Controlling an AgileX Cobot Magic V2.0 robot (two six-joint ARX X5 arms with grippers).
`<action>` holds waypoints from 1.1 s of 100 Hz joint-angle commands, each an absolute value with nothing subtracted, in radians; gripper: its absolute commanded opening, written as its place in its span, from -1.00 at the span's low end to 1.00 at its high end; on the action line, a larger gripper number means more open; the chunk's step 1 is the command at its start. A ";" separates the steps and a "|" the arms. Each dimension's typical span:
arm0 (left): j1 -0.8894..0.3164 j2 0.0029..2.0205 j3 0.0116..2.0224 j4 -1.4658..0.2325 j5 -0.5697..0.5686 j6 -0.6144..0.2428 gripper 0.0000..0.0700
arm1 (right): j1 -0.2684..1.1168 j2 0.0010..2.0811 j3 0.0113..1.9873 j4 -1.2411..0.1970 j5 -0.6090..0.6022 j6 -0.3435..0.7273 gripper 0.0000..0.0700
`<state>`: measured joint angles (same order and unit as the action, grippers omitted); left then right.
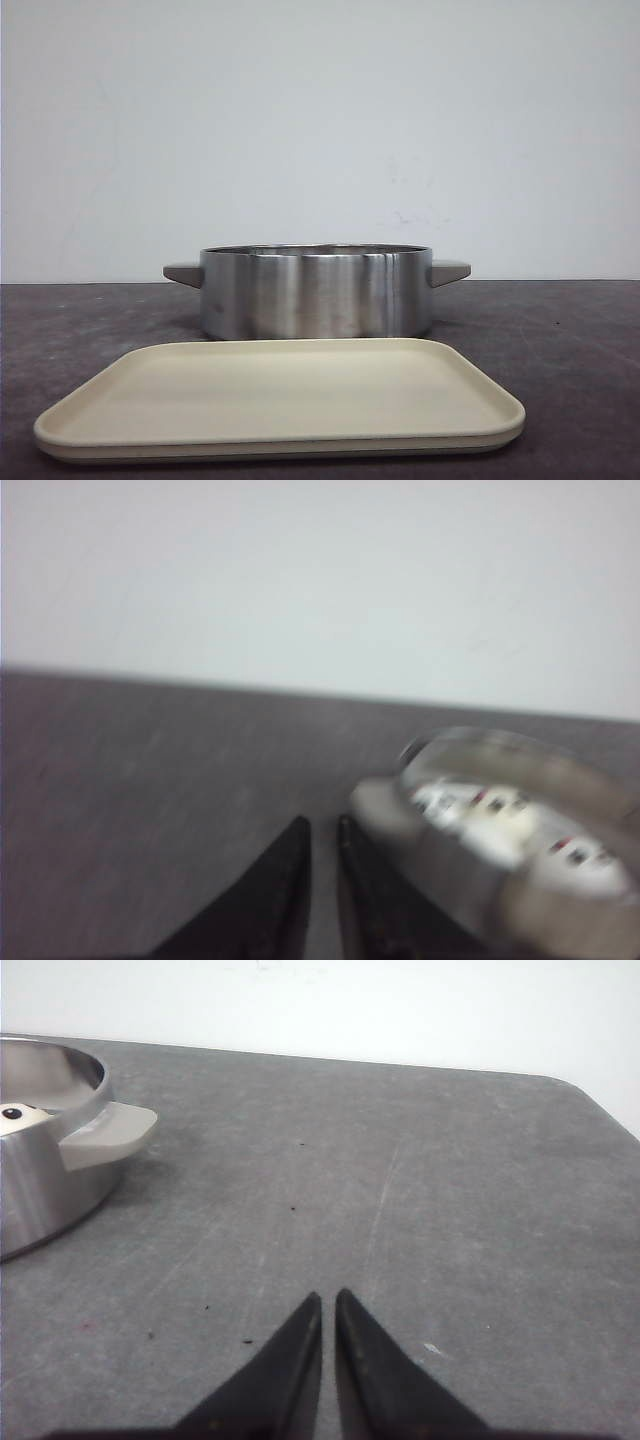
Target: Steam buns
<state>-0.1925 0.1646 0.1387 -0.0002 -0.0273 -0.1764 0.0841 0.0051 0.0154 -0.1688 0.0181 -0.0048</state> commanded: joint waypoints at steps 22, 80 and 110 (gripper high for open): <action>-0.108 0.063 0.034 0.022 -0.026 -0.169 -1.00 | 0.084 0.004 0.012 -0.157 0.018 -0.019 -0.96; -0.027 0.003 0.014 -0.194 -0.028 -0.041 -1.00 | 0.084 0.004 0.012 -0.158 0.018 -0.019 -0.96; -0.005 0.011 0.014 -0.190 -0.026 -0.075 -1.00 | 0.084 0.004 0.012 -0.157 0.018 -0.019 -0.96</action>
